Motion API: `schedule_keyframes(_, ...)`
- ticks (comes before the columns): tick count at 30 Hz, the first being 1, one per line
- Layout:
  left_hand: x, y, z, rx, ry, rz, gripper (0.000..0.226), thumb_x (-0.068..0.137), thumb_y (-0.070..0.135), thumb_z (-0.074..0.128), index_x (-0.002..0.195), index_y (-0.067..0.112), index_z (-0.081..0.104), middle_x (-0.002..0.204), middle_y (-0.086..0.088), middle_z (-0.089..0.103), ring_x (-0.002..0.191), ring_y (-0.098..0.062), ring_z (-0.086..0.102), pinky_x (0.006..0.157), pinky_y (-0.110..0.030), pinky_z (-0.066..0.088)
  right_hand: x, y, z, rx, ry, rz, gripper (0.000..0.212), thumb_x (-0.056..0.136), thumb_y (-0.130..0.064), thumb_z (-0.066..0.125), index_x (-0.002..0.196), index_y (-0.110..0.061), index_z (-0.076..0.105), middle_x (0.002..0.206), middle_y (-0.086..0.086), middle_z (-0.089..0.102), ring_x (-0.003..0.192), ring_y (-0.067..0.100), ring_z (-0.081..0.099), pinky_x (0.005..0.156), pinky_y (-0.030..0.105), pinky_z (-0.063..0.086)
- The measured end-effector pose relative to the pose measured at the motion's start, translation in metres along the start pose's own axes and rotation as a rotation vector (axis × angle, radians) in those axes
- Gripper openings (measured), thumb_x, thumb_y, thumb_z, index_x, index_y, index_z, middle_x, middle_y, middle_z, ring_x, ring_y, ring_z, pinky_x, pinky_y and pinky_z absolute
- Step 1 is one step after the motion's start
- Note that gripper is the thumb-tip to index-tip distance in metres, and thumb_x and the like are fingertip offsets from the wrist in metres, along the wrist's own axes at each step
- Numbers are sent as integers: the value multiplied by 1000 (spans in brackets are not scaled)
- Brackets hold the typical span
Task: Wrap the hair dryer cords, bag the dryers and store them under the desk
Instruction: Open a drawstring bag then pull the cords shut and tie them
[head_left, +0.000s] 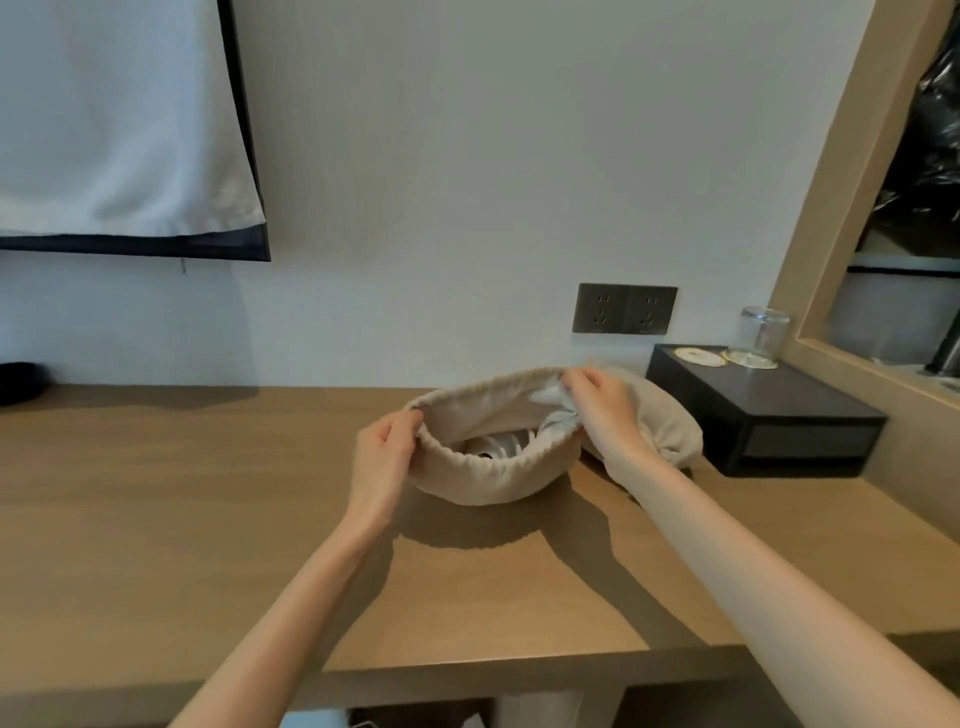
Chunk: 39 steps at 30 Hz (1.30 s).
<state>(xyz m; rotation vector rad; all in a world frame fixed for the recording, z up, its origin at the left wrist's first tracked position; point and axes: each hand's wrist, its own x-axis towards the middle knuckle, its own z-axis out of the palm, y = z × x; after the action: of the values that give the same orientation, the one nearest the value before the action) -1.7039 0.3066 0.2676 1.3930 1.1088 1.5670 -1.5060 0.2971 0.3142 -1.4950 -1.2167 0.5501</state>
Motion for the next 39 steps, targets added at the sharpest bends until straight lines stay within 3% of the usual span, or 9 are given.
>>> schedule_keyframes(3,-17,-1,2,53,-47,17,43,86,16,53,51,22,29,47,12,24,49,-5,22,48,-23,17,-9,13,1,-148,-147,90,27,101,-26,32,106,-9,51,110,10,51,99,24,46,78,36,41)
schedule_keyframes(6,-28,-4,3,53,-102,-42,37,74,30,50,44,26,28,49,10,24,53,-10,22,56,-30,16,-17,24,3,136,-326,312,35,102,-28,33,136,-21,34,127,-2,40,113,22,42,73,45,51)
schedule_keyframes(9,-35,-10,9,38,-136,-100,44,86,20,52,48,23,29,48,9,25,51,-9,23,55,-30,18,-22,33,10,399,-326,343,23,102,-22,34,123,-20,43,110,2,55,98,20,56,64,40,53)
schedule_keyframes(15,-32,-17,32,74,-140,-160,41,90,12,48,52,17,32,49,6,30,50,-8,27,53,-26,21,-9,41,19,392,-296,246,19,101,-13,35,93,-25,46,85,-3,54,72,7,53,50,17,43)
schedule_keyframes(20,-19,-24,33,108,-150,-135,35,94,16,47,60,14,44,64,-1,44,62,-10,39,49,-11,30,0,52,-1,117,-259,63,10,101,-20,41,107,-18,49,107,6,59,96,17,59,75,30,53)
schedule_keyframes(27,-18,-33,15,6,-203,-182,39,98,37,35,87,9,61,93,-12,63,93,-19,56,80,-26,39,-22,66,-40,-94,-186,-145,17,98,-34,46,94,-18,51,78,6,49,65,16,48,55,29,40)
schedule_keyframes(33,-27,-27,0,130,-120,-70,39,100,35,39,77,9,57,74,-6,58,73,-15,52,65,-22,40,-43,84,-58,-95,-68,-171,22,91,-30,60,87,-8,59,67,-1,50,60,12,45,55,20,34)
schedule_keyframes(37,-35,-28,-10,155,-136,-21,28,95,31,52,75,11,52,69,-6,57,66,-14,53,56,-14,42,-52,96,-53,-406,51,-271,11,89,-23,62,83,-16,57,89,-5,50,88,13,45,71,20,33)
schedule_keyframes(39,-38,-26,-13,90,-176,-15,19,90,26,59,84,9,54,66,-3,59,61,-11,57,57,-13,48,-59,96,-46,-541,58,-349,13,85,-15,63,96,-19,58,104,-8,47,106,14,38,85,26,31)
